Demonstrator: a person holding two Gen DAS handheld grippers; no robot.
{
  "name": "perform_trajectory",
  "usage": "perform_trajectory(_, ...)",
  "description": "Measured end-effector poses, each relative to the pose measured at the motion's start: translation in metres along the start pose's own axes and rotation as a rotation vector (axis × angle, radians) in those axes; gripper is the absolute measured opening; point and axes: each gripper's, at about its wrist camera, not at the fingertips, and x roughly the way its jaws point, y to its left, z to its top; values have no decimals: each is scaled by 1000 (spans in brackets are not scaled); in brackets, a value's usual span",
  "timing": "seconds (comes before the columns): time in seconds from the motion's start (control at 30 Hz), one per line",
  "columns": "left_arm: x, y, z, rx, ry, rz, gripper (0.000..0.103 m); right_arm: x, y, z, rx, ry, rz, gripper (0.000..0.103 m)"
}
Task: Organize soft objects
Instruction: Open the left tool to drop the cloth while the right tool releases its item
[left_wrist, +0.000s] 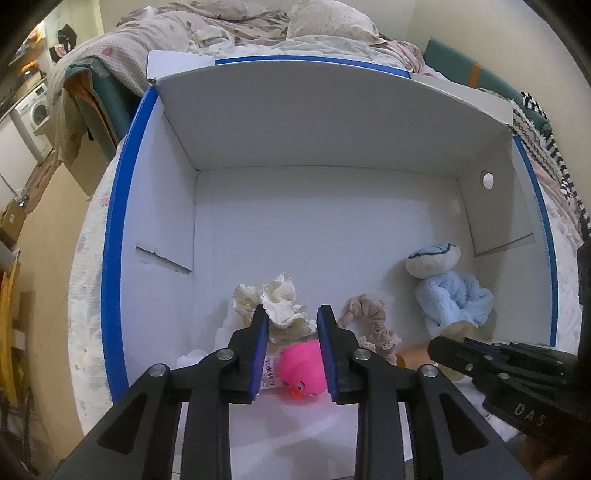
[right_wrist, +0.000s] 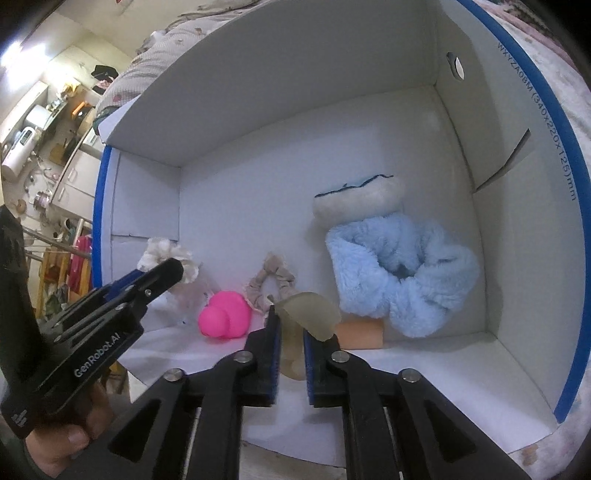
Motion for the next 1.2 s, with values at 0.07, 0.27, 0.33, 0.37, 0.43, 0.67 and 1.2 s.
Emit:
perform_trajectory(0.07, -1, 0, 0, -4, 0, -5, 37, 0, 0, 0, -1, -2, -8, 24)
perform_trajectory(0.27, -6, 1, -2, -8, -24, 18, 58, 0, -1, 2, 8, -7, -5, 32)
perform_trajectory(0.33, -8, 1, -3, -4, -28, 19, 58, -3, -1, 3, 15, -22, 3, 62)
perform_trajectory(0.37, -9, 1, -3, -1, -28, 21, 59, -6, -1, 3, 22, -37, 10, 76)
perform_trajectory(0.43, -11, 2, -4, 2, -32, 37, 59, -9, -1, 5, 22, -53, 16, 76)
perform_trajectory(0.67, -18, 14, -5, -66, -40, 18, 59, -17, -3, 7, 21, -107, -66, 102)
perform_trajectory(1.2, -56, 42, -24, -122, -57, 17, 62, -37, 3, -14, -16, -174, -139, 103)
